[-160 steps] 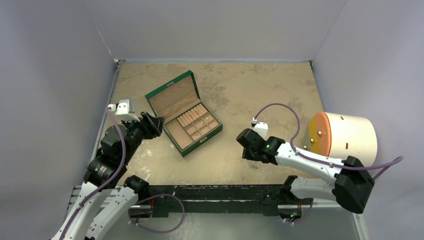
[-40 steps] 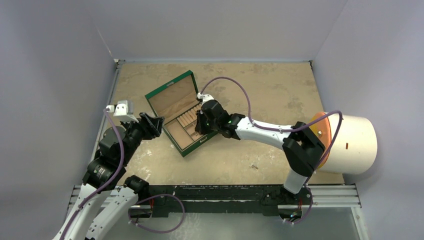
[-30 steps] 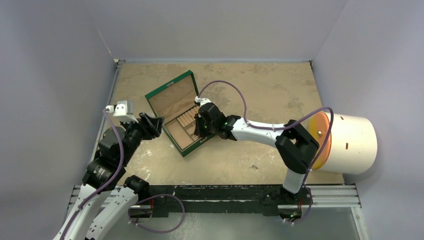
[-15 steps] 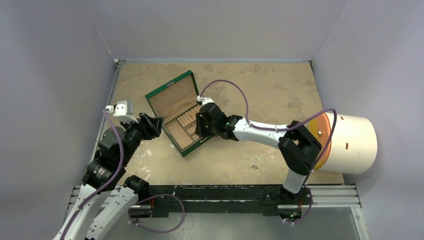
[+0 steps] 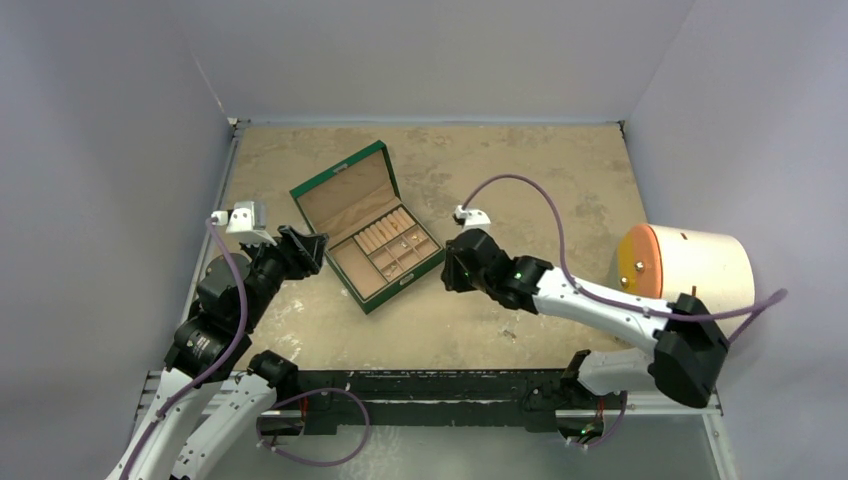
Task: Organize the mixed jewelry
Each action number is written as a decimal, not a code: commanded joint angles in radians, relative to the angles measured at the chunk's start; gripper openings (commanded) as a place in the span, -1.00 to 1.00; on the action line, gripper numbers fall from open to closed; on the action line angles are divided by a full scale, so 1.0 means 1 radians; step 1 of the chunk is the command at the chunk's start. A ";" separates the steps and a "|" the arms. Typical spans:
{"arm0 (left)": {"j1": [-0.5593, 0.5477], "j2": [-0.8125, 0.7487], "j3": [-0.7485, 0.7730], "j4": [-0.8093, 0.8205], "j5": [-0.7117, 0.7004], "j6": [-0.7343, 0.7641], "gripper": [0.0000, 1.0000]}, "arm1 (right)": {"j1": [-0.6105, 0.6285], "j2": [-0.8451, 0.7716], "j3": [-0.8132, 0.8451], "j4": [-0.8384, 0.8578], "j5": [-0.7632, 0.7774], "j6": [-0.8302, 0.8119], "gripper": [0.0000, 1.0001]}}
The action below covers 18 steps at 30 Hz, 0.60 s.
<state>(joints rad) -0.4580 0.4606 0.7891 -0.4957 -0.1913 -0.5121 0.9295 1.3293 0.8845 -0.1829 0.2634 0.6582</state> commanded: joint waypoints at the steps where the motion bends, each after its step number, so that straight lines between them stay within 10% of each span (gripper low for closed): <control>1: 0.009 0.007 0.005 0.028 -0.012 0.012 0.10 | 0.006 -0.127 -0.085 -0.175 0.119 0.112 -0.32; 18: 0.009 0.023 0.005 0.031 0.001 0.011 0.10 | 0.006 -0.303 -0.265 -0.599 0.202 0.543 -0.06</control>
<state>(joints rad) -0.4580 0.4751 0.7891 -0.4957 -0.1909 -0.5121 0.9295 1.0206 0.6239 -0.6460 0.4026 1.0431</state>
